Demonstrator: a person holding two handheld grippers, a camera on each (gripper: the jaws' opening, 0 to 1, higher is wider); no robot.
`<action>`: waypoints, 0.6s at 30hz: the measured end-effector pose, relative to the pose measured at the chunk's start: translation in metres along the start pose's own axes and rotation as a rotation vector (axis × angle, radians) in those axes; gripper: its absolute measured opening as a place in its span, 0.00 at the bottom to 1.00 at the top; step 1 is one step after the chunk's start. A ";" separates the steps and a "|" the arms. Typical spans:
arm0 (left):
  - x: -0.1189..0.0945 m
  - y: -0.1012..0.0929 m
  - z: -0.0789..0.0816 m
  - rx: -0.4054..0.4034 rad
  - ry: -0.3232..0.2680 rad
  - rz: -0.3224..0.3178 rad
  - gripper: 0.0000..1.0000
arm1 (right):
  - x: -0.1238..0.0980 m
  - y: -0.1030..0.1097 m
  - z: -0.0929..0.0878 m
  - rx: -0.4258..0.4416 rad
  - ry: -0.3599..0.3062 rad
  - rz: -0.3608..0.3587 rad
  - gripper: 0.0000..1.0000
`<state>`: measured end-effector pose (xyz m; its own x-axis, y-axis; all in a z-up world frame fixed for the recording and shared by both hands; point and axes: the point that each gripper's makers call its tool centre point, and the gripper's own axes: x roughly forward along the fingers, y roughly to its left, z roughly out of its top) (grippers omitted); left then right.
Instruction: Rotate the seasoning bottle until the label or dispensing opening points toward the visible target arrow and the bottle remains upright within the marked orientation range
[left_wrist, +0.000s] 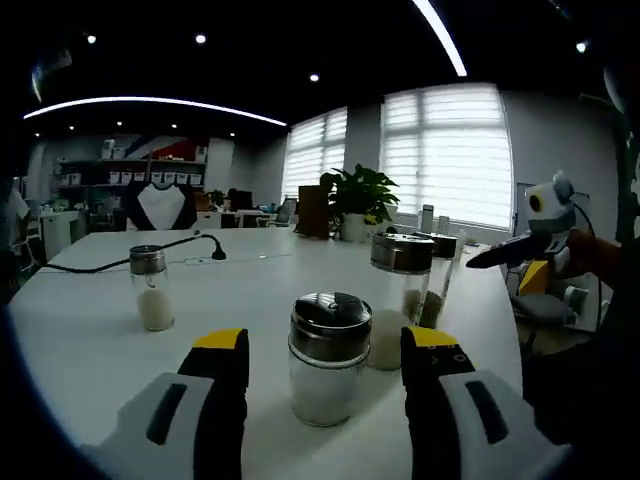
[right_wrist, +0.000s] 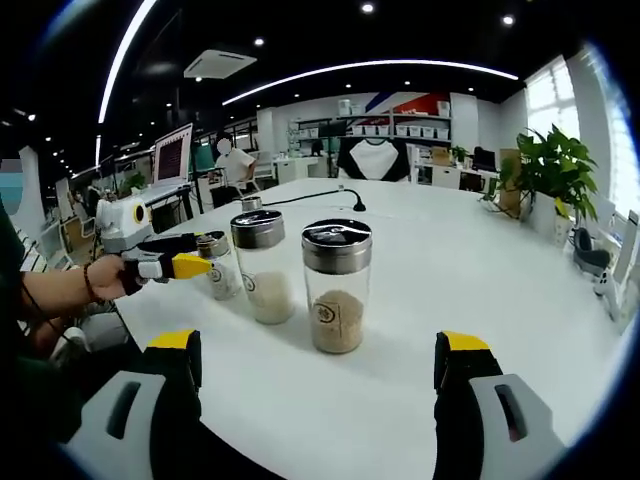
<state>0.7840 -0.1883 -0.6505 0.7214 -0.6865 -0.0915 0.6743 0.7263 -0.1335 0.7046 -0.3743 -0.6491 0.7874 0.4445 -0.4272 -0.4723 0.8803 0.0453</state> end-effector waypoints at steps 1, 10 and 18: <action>0.000 0.000 0.001 -0.023 -0.006 0.007 0.64 | 0.000 0.000 -0.001 0.001 0.002 0.000 0.99; 0.000 0.003 -0.001 0.004 -0.004 0.177 0.63 | 0.002 0.003 0.001 0.004 -0.002 0.008 0.99; 0.006 0.001 -0.004 0.038 -0.007 0.270 0.61 | 0.003 0.004 -0.001 0.007 0.005 0.013 0.99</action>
<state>0.7883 -0.1917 -0.6553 0.8766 -0.4679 -0.1122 0.4629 0.8838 -0.0682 0.7046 -0.3698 -0.6510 0.7795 0.4548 -0.4308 -0.4795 0.8757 0.0568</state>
